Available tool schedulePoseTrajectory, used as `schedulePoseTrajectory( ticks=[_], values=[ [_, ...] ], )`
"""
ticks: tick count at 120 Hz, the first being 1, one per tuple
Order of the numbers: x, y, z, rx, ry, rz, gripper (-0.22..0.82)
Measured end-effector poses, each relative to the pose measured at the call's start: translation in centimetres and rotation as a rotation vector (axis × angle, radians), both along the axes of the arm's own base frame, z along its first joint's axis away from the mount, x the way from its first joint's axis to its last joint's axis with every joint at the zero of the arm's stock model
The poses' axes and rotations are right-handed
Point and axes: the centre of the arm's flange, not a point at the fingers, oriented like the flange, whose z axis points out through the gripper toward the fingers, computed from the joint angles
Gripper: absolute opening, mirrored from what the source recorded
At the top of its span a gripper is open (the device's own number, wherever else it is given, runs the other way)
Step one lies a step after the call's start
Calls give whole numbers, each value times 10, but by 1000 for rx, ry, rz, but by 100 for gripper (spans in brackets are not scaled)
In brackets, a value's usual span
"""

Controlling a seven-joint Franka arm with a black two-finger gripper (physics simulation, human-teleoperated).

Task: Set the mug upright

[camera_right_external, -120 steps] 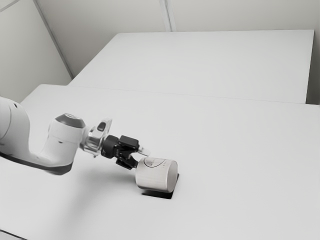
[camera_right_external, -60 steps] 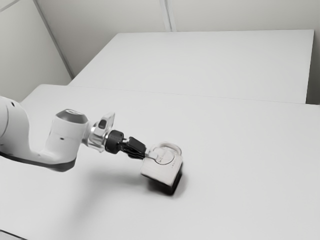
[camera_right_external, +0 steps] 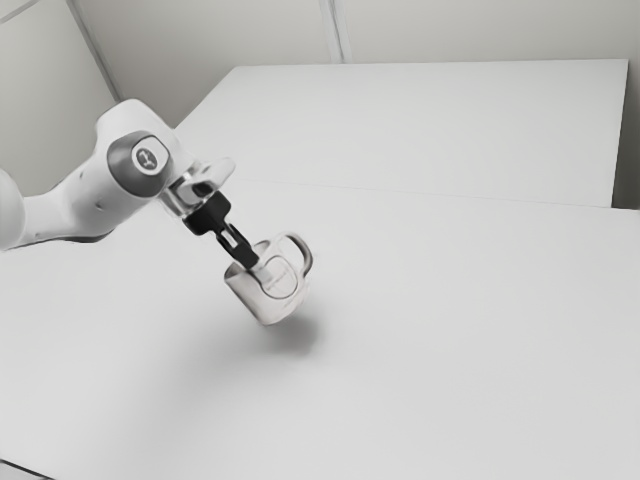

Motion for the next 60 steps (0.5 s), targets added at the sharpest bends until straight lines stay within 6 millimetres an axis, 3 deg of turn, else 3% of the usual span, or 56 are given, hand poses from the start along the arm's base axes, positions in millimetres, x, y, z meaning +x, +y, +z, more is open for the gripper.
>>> schedulePoseTrajectory(
  ticks=[17, 31, 60],
  values=[
    [8, 10, 10, 250, -26, -7, -18],
    [15, 15, 3, 369, -48, 30, -18],
    [26, 23, -52, 457, -56, 140, -18]
  ],
)
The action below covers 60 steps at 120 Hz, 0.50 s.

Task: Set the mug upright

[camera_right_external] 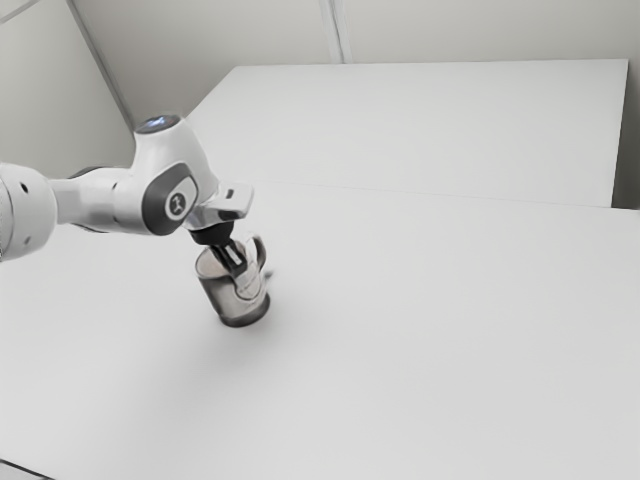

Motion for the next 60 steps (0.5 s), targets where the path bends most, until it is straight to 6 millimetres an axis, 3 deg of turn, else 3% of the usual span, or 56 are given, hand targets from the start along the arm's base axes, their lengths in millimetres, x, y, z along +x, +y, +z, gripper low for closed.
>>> schedulePoseTrajectory(
  ticks=[16, 32, 48, 60],
  values=[
    [-7, 2, -21, 7, -13, 60, -15],
    [-9, 2, -27, 0, -26, 106, 14],
    [-9, -1, -19, -8, -50, 140, 36],
    [-5, -4, 8, -15, -82, 160, 45]
  ],
)
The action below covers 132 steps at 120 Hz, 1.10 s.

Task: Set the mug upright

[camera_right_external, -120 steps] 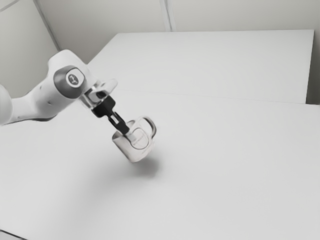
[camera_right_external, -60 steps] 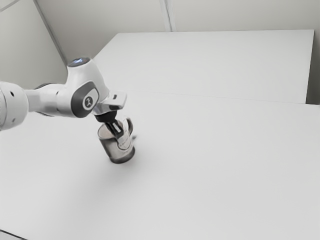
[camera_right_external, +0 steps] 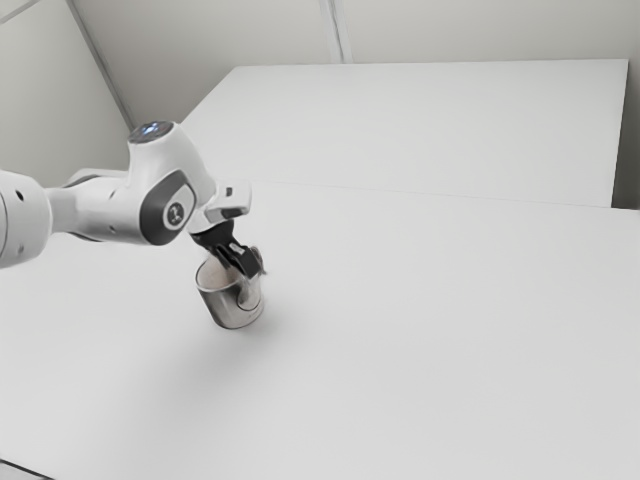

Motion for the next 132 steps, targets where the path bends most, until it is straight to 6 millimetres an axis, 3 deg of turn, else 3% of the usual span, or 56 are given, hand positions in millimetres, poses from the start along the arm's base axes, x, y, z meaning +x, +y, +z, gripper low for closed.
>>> schedulePoseTrajectory(
  ticks=[12, 35, 46, 54, 65, 81, 105, 132],
  values=[
    [15, -7, 41, -23, -26, 19, 51],
    [49, -22, 148, -75, -69, 35, 57],
    [72, -26, 188, -90, -66, 38, 58],
    [81, -19, 207, -92, -51, 56, 59],
    [85, 8, 228, -89, -28, 106, 59],
    [81, 20, 242, -87, 13, 137, 60],
    [89, 17, 233, -89, 82, 146, 60],
    [85, 18, 232, -89, 113, 160, 60]
  ],
)
